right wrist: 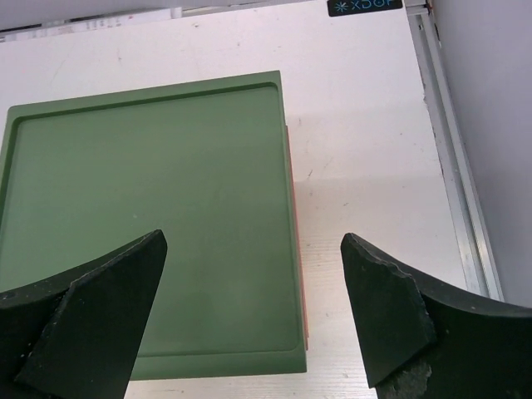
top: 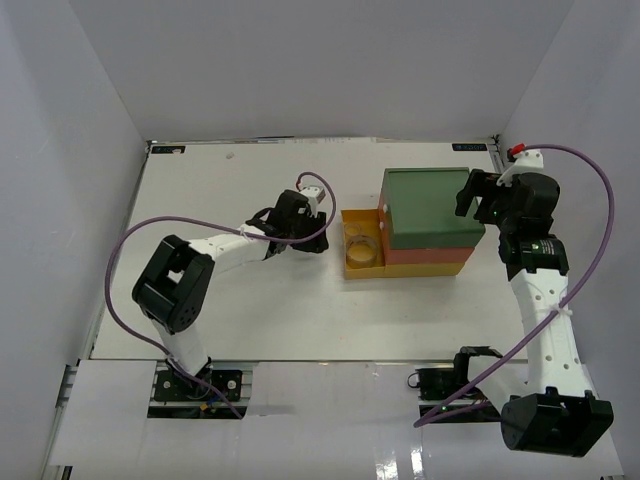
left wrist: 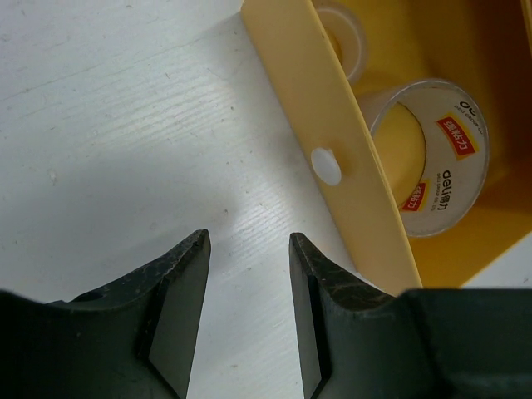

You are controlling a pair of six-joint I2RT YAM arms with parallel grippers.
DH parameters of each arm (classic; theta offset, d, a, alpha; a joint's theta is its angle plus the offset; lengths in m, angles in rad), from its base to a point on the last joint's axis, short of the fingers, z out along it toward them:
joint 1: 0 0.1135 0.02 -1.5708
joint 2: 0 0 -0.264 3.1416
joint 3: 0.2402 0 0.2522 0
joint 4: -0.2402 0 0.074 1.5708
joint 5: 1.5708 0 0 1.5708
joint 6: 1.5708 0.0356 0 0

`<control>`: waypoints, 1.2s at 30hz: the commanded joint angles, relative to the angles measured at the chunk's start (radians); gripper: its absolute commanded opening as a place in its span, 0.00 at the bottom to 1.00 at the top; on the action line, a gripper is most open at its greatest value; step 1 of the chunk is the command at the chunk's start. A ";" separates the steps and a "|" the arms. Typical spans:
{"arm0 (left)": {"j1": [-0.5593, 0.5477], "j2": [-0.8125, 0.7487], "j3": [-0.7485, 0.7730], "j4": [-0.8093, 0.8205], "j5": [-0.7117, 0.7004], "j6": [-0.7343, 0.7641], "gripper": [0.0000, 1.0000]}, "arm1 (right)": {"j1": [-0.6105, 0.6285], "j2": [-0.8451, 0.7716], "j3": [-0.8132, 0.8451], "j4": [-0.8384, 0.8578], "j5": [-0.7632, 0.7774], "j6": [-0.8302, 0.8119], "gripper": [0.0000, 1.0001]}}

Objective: Sort the stationery into containers
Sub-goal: Close the drawer in the storage box.

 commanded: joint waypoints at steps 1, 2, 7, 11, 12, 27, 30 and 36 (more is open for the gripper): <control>-0.002 0.015 0.034 0.080 0.030 0.000 0.54 | 0.001 0.027 0.047 -0.001 0.051 -0.021 0.91; -0.002 0.023 0.045 0.092 0.032 0.002 0.54 | 0.001 0.047 0.049 0.001 0.043 -0.016 0.91; -0.002 0.101 0.096 0.099 0.063 0.004 0.54 | 0.001 0.088 0.042 0.004 0.037 0.002 0.91; -0.006 0.149 0.131 0.132 0.079 -0.004 0.54 | 0.001 0.121 0.027 0.010 -0.026 0.002 0.92; -0.008 0.156 0.145 0.135 0.083 -0.007 0.54 | 0.001 0.125 0.024 0.010 -0.038 0.004 0.92; -0.121 0.354 0.385 0.141 0.113 -0.087 0.55 | 0.001 0.153 -0.004 0.032 -0.141 0.019 0.92; -0.129 0.391 0.430 0.140 0.115 -0.105 0.55 | 0.001 0.156 -0.007 0.035 -0.149 0.024 0.92; -0.130 0.397 0.478 0.141 0.115 -0.119 0.57 | 0.001 0.144 0.006 0.029 -0.156 0.027 0.92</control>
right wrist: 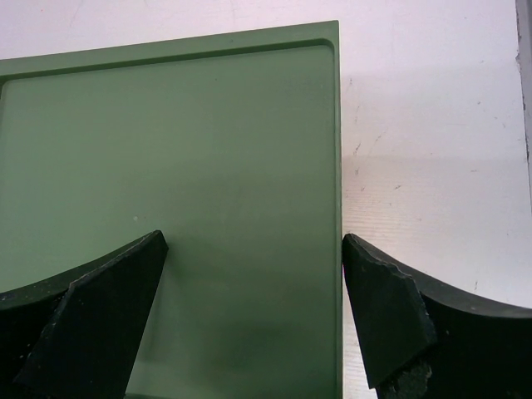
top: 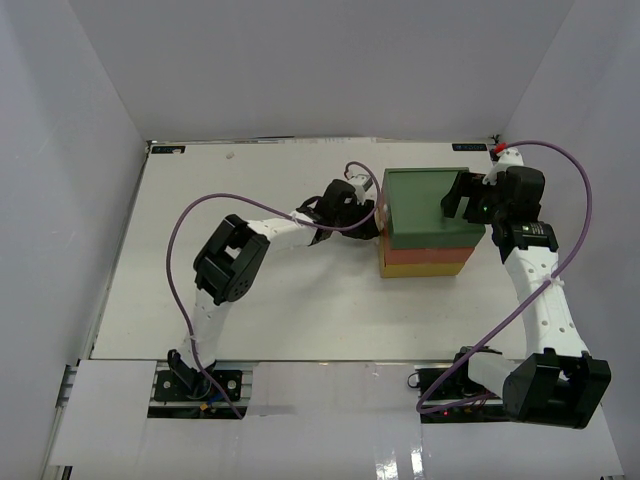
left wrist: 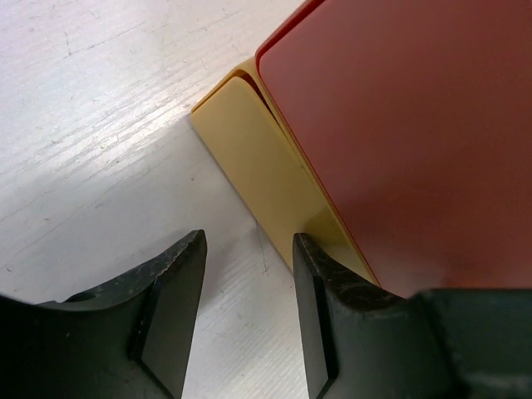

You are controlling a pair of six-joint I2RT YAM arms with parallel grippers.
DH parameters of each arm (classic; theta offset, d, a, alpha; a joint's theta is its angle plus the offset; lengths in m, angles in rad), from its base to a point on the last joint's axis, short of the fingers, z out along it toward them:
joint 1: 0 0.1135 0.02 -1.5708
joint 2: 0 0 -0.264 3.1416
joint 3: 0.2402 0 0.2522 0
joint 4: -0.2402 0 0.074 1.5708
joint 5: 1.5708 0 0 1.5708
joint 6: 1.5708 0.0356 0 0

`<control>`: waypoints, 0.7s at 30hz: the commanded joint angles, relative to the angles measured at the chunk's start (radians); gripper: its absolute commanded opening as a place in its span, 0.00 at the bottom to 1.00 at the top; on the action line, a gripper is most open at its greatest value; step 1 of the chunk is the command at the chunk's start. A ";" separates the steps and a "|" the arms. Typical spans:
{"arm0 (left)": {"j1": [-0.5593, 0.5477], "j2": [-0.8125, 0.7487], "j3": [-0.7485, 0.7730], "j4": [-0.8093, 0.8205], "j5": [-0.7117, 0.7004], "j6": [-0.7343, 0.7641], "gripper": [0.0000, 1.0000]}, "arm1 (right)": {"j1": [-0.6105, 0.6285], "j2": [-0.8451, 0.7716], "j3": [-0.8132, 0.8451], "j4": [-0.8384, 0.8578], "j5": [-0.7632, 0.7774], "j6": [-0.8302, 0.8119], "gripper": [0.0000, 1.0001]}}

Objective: Sort the stationery into containers
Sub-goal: Close the drawer in the storage box.

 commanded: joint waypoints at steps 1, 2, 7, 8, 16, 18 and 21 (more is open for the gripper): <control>-0.005 -0.027 0.048 0.008 0.029 -0.015 0.57 | 0.001 -0.010 0.008 0.015 -0.026 0.012 0.92; -0.003 -0.031 0.048 0.005 0.029 -0.012 0.58 | 0.001 -0.015 0.019 0.012 -0.023 0.012 0.91; 0.004 -0.115 -0.003 -0.022 -0.037 0.003 0.61 | 0.001 -0.066 0.077 -0.025 0.020 -0.003 0.90; 0.009 -0.135 -0.017 -0.038 -0.048 0.003 0.61 | 0.001 -0.078 0.097 -0.031 0.027 -0.008 0.90; 0.092 -0.488 -0.244 -0.176 -0.166 0.039 0.68 | 0.001 -0.263 0.152 -0.105 0.127 -0.049 0.90; 0.107 -0.571 -0.276 -0.235 -0.251 0.066 0.73 | 0.001 -0.331 0.152 -0.117 0.151 -0.060 0.90; 0.121 -0.800 -0.339 -0.333 -0.342 0.100 0.82 | 0.006 -0.453 0.128 -0.123 0.196 -0.077 0.90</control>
